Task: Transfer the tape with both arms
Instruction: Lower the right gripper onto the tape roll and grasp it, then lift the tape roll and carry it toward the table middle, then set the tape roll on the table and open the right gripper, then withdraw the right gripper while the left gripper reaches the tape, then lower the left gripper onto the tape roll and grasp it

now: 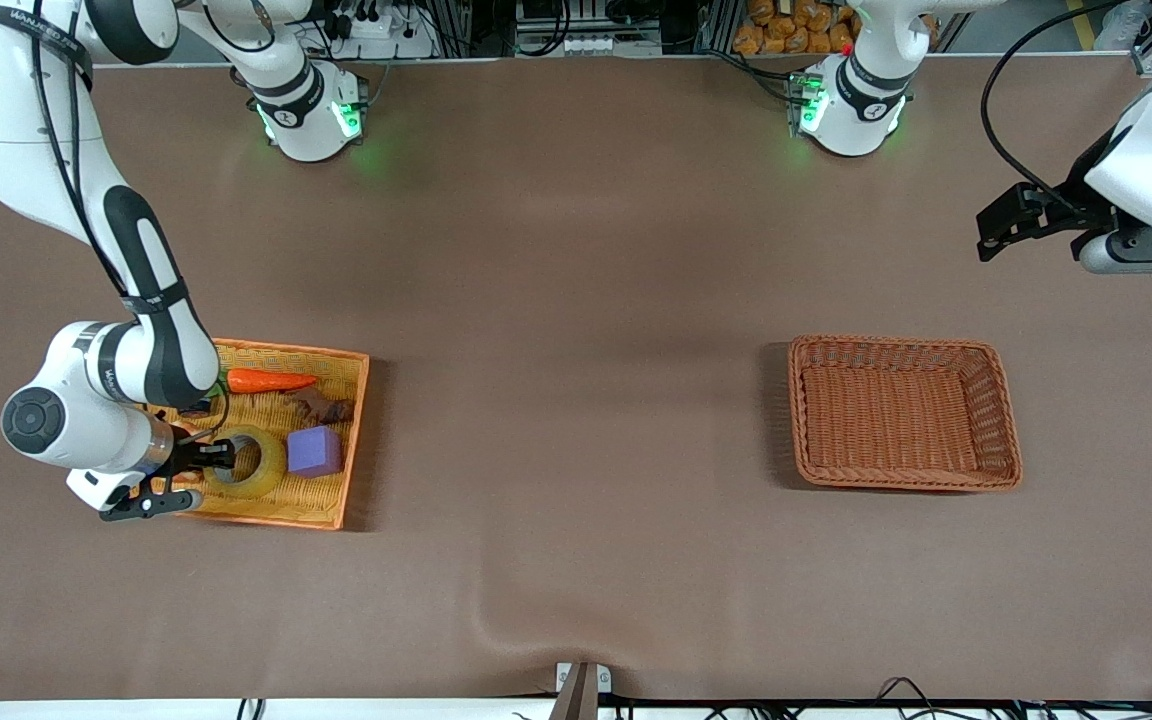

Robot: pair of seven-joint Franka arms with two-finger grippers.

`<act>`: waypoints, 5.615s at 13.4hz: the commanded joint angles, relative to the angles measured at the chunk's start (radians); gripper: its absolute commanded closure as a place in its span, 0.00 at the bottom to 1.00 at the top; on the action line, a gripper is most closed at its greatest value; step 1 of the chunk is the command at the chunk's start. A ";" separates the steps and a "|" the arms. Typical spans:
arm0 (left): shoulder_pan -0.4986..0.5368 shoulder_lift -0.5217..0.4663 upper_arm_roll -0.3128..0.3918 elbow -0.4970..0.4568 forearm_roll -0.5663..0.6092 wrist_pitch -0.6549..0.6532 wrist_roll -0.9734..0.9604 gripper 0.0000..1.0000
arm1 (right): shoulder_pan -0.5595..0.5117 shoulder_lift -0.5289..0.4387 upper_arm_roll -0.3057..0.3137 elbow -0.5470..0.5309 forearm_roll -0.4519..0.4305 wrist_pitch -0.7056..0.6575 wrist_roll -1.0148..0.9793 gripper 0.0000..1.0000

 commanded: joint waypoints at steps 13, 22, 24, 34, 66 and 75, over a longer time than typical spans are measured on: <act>-0.005 0.006 -0.008 0.018 0.018 -0.021 -0.028 0.00 | 0.044 -0.129 0.045 0.242 0.002 -0.356 -0.248 1.00; -0.013 0.007 -0.008 0.015 0.018 -0.021 -0.035 0.00 | 0.349 -0.070 0.117 0.213 0.077 -0.287 0.017 1.00; -0.013 0.007 -0.008 0.015 0.018 -0.021 -0.037 0.00 | 0.434 -0.055 0.116 0.161 0.076 -0.155 0.202 1.00; 0.001 0.005 -0.007 0.018 0.018 -0.021 -0.037 0.00 | 0.618 0.029 0.108 0.152 0.062 0.030 0.729 0.00; -0.563 0.686 -0.051 0.043 0.088 0.718 -0.747 0.00 | -0.011 -0.670 0.102 -0.136 0.045 -0.525 0.125 0.00; -0.645 0.844 0.013 0.133 0.127 0.838 -0.737 0.10 | -0.012 -0.670 0.103 0.038 -0.018 -0.759 0.087 0.00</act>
